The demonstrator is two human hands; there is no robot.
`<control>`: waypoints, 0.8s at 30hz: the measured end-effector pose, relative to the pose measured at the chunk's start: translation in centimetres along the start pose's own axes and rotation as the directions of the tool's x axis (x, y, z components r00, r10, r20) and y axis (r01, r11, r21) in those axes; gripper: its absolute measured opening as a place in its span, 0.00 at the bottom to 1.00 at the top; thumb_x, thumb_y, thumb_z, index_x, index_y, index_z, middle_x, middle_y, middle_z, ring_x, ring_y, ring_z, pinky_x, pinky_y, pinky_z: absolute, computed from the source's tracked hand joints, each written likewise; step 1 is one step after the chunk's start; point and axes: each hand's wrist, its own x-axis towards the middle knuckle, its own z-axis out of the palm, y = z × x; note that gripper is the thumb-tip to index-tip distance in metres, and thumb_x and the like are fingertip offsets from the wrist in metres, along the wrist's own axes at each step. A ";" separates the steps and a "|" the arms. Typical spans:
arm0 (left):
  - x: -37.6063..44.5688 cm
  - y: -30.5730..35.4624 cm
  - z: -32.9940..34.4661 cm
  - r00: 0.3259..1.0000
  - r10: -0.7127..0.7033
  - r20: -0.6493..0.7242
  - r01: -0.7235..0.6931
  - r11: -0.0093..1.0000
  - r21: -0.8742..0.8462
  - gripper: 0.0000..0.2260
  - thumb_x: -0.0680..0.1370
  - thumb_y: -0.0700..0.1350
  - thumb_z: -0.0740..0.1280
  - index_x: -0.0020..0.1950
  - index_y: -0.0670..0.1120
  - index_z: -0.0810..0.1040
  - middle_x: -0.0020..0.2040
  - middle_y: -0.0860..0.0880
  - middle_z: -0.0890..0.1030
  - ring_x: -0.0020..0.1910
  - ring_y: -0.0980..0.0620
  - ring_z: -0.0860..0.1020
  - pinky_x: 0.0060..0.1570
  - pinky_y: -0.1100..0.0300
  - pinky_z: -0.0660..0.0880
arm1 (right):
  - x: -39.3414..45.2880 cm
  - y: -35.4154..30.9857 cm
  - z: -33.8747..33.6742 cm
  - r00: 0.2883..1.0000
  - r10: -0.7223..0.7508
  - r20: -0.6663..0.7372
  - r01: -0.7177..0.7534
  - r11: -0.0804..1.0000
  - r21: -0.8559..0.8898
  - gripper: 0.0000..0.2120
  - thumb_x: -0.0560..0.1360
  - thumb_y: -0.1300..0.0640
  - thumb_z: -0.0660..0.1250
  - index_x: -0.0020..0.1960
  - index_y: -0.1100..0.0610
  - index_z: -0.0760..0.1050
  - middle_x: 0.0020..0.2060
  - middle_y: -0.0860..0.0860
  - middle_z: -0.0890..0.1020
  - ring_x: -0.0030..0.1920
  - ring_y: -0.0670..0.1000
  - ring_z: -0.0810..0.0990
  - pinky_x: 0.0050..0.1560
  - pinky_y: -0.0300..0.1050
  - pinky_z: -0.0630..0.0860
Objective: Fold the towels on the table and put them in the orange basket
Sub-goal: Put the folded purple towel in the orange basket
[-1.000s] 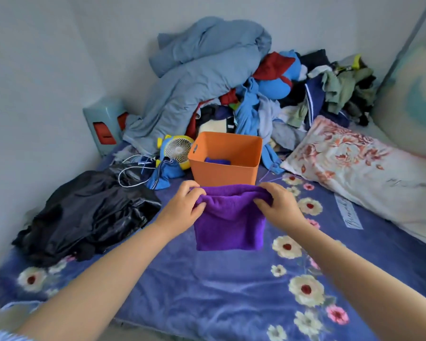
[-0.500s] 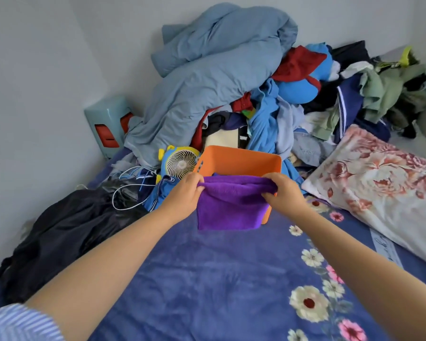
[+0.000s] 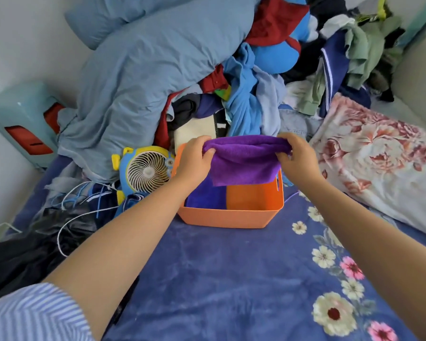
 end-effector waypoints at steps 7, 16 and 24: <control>5.2 -5.4 6.7 0.992 -0.044 0.115 0.046 0.999 -0.015 0.11 0.79 0.37 0.58 0.59 0.36 0.74 0.57 0.39 0.77 0.56 0.44 0.73 0.44 0.73 0.59 | 3.8 5.2 5.6 0.989 0.120 0.085 -0.118 0.993 -0.028 0.16 0.71 0.71 0.59 0.58 0.64 0.72 0.50 0.61 0.78 0.48 0.56 0.73 0.38 0.34 0.58; 7.1 -13.5 17.4 0.845 -0.356 0.400 0.301 0.933 0.195 0.12 0.81 0.41 0.55 0.58 0.36 0.72 0.59 0.38 0.75 0.58 0.42 0.72 0.47 0.59 0.64 | 6.7 14.2 14.6 0.863 0.365 0.348 -0.288 0.923 -0.254 0.21 0.75 0.68 0.55 0.67 0.59 0.65 0.60 0.65 0.70 0.61 0.62 0.69 0.57 0.45 0.63; 8.7 -19.9 24.8 0.698 -0.489 0.523 0.351 0.871 0.345 0.13 0.81 0.44 0.55 0.55 0.36 0.73 0.56 0.39 0.77 0.54 0.42 0.74 0.45 0.56 0.67 | 9.2 20.1 22.1 0.691 0.581 0.430 -0.380 0.798 -0.468 0.20 0.72 0.68 0.54 0.63 0.62 0.69 0.58 0.65 0.75 0.58 0.64 0.74 0.51 0.48 0.72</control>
